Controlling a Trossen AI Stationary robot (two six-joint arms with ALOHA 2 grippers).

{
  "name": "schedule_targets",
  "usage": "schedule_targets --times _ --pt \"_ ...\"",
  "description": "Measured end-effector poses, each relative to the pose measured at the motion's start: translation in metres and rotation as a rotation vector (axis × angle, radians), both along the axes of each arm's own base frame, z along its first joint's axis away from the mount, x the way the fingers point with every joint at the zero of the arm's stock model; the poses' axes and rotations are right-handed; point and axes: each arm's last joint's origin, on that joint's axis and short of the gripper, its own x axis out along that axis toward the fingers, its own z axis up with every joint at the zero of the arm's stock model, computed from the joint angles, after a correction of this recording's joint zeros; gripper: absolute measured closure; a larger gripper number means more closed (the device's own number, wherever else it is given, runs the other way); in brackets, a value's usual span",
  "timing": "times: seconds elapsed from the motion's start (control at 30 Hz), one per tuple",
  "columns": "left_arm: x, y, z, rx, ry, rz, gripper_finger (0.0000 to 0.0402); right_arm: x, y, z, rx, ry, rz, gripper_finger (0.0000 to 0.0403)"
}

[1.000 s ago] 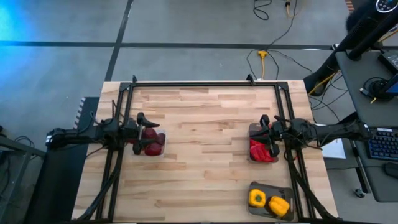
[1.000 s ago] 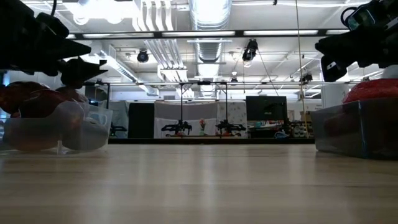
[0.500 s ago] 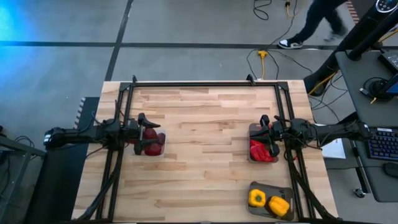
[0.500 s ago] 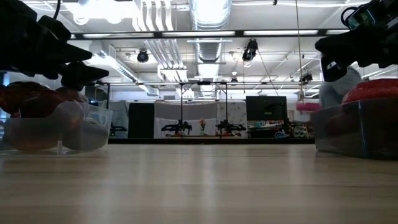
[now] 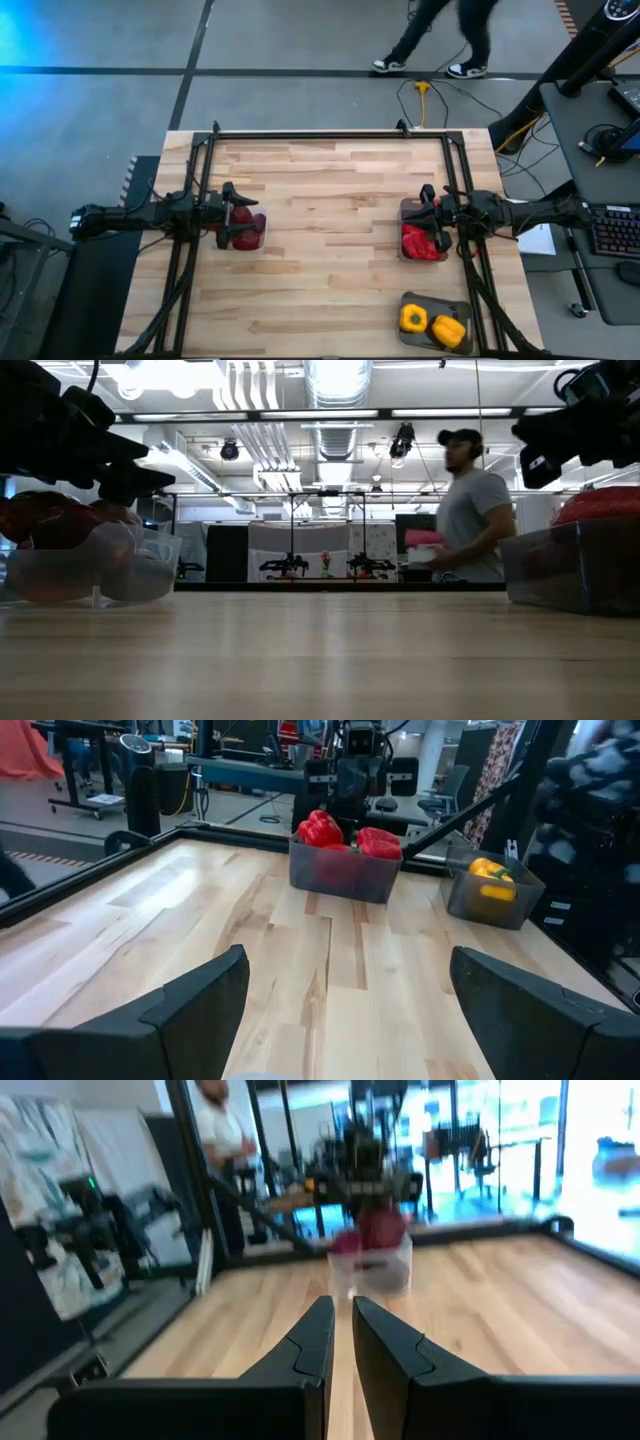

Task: Sort produce into baskets
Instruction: Return to Home Position

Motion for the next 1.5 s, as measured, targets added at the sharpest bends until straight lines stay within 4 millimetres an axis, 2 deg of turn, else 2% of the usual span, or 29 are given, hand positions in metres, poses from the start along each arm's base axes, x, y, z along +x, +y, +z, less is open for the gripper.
schedule_targets --times 0.3,1.5 --pt "0.0000 0.0000 -0.0001 0.000 0.001 0.000 0.0074 -0.0096 -0.0002 0.0074 0.002 -0.101 0.000 0.0369" --pt "0.0000 0.0000 0.0000 0.000 0.000 0.000 0.0074 -0.0060 -0.0001 0.0039 0.001 -0.055 0.000 0.0369"
